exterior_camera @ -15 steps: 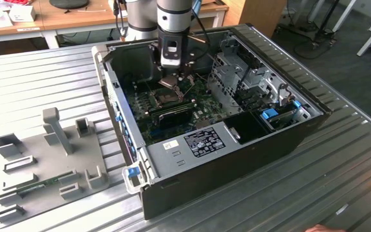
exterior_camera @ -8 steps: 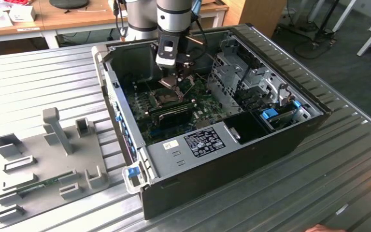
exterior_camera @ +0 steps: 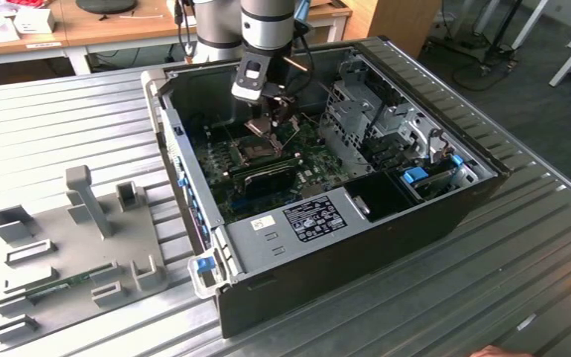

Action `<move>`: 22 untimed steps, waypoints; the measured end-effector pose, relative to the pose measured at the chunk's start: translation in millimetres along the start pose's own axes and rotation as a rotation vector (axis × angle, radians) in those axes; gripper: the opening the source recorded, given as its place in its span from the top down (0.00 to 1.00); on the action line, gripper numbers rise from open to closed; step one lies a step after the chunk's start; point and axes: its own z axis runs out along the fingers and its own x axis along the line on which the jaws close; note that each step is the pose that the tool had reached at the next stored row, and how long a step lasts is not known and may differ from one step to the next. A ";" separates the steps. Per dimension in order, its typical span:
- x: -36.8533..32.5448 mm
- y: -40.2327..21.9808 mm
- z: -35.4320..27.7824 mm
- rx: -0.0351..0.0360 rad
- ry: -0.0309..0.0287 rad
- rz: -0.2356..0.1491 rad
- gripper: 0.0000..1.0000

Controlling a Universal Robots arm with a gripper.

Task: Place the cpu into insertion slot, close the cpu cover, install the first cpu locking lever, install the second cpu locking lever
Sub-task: 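Place the cpu into insertion slot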

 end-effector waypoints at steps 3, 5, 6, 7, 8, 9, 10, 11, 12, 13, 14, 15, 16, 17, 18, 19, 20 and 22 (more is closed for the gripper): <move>0.0 0.0 0.1 -0.0008 -0.0049 0.054 0.46; 0.0 0.0 0.3 -0.0014 -0.0080 0.090 0.46; 0.0 0.0 0.3 -0.0017 -0.0097 0.107 0.46; 0.0 0.0 0.4 -0.0020 -0.0114 0.126 0.46; 0.0 -0.1 0.3 -0.0021 -0.0127 0.139 0.46; 0.0 0.0 0.4 -0.0021 -0.0128 0.142 0.46; -0.1 -0.1 0.3 -0.0021 -0.0129 0.142 0.46; 0.0 -0.1 0.4 -0.0022 -0.0129 0.142 0.46; 0.0 0.0 0.4 -0.0022 -0.0129 0.142 0.46; 0.0 -0.1 0.4 -0.0023 -0.0129 0.142 0.46; 0.0 -0.1 0.4 -0.0022 -0.0129 0.143 0.46; 0.0 0.0 0.5 -0.0024 -0.0135 0.149 0.46; 0.1 0.0 0.7 -0.0028 -0.0146 0.164 0.46; 0.0 -0.1 0.7 -0.0030 -0.0163 0.182 0.46; 0.0 -0.1 0.8 -0.0031 -0.0180 0.200 0.46; 0.0 -0.1 0.9 -0.0035 -0.0196 0.218 0.46; 0.0 -0.1 1.0 -0.0037 -0.0213 0.236 0.46; 0.0 -0.1 1.2 -0.0043 -0.0245 0.271 0.46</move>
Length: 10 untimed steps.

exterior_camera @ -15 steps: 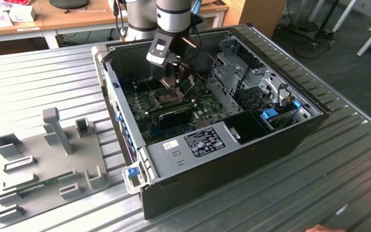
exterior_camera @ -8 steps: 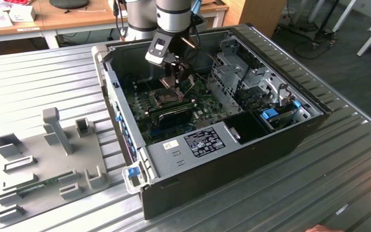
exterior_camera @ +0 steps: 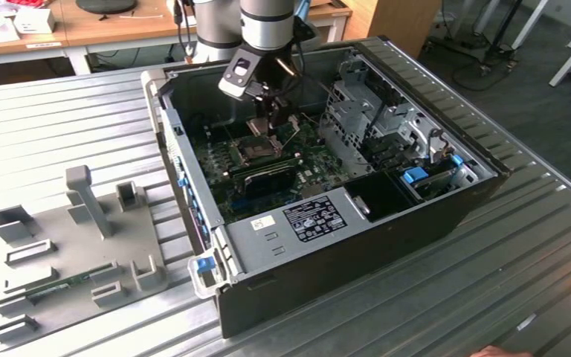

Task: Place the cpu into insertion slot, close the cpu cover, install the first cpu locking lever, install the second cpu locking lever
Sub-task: 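Place the cpu into insertion slot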

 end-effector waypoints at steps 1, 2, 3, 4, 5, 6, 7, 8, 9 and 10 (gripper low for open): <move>0.0 0.0 0.0 0.0000 -0.0009 0.009 0.46; 0.0 0.0 0.0 -0.0001 -0.0010 0.010 0.46; -0.1 0.0 -0.1 -0.0001 -0.0011 0.010 0.46; 0.0 0.0 0.0 -0.0001 -0.0010 0.010 0.46; 0.0 0.0 0.0 -0.0001 -0.0010 0.011 0.46; 0.0 0.0 0.1 -0.0003 -0.0015 0.016 0.46; 0.0 0.0 0.2 -0.0006 -0.0022 0.026 0.46; 0.0 0.0 0.2 -0.0006 -0.0030 0.034 0.46; 0.0 0.0 0.2 -0.0006 -0.0031 0.035 0.46; 0.0 0.0 0.2 -0.0006 -0.0032 0.035 0.46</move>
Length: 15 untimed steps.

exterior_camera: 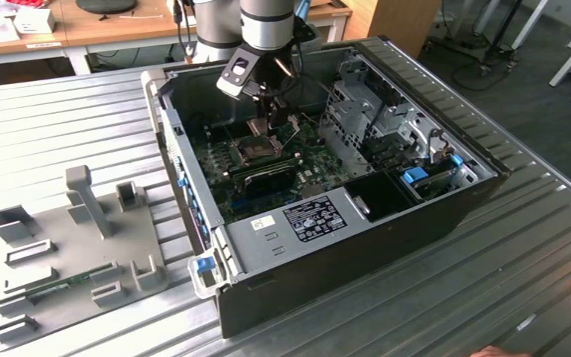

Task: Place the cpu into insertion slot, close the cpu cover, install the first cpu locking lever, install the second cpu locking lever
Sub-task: 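Place the cpu into insertion slot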

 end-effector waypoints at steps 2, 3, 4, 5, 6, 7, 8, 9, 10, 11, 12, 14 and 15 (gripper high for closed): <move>0.0 0.0 0.0 0.0000 0.0000 0.000 0.46; 0.0 0.0 0.0 0.0001 -0.0002 0.000 0.46; 0.0 0.0 0.4 0.0000 0.0000 0.000 0.46; 0.0 -0.2 1.1 -0.0001 0.0000 0.000 0.46; 0.0 -0.6 2.1 0.0000 0.0002 0.000 0.46; -0.1 -0.9 3.3 0.0000 0.0004 0.000 0.46; -0.1 -1.4 4.6 0.0000 0.0007 0.000 0.46; -0.1 -2.1 5.9 0.0000 0.0011 -0.001 0.46; -0.2 -2.8 7.3 0.0000 0.0019 -0.001 0.46; -0.2 -3.6 8.8 0.0000 0.0029 -0.001 0.46; -0.2 -4.2 10.1 0.0001 0.0046 -0.001 0.46; -0.3 -4.8 12.3 0.0003 0.0103 -0.002 0.46; -0.3 -5.0 13.1 0.0003 0.0120 -0.003 0.46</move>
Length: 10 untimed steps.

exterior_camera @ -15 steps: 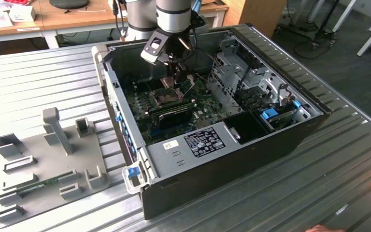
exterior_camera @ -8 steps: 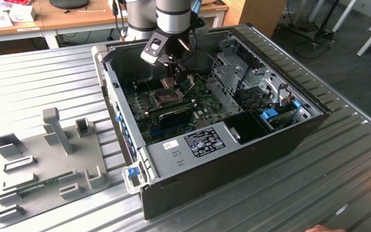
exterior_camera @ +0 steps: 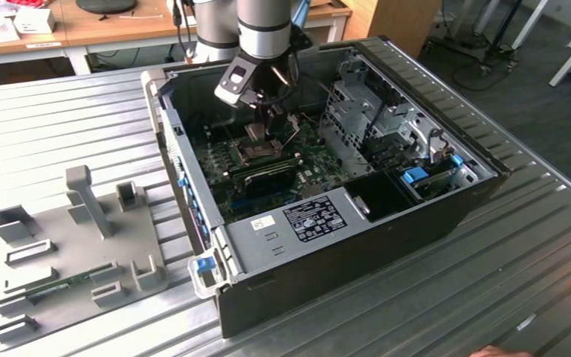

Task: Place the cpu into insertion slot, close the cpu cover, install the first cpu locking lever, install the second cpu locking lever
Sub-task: 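Place the cpu into insertion slot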

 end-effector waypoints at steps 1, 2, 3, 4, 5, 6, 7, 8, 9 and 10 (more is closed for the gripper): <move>0.0 -0.1 0.4 0.0000 0.0002 0.000 0.46; 0.0 -0.1 0.4 0.0001 0.0000 0.000 0.46; 0.0 -0.1 0.4 0.0002 -0.0001 -0.001 0.46; 0.0 -0.1 0.4 0.0002 -0.0001 -0.001 0.46; 0.0 -0.1 0.6 0.0001 0.0002 -0.001 0.46; 0.0 -0.1 0.7 0.0000 0.0002 0.000 0.46; 0.0 -0.3 1.0 -0.0001 0.0005 0.000 0.46; 0.0 -0.8 1.2 -0.0001 0.0005 0.000 0.46; 0.0 -1.3 1.5 0.0000 0.0004 0.000 0.46; 0.0 -1.9 2.1 -0.0001 0.0005 0.000 0.46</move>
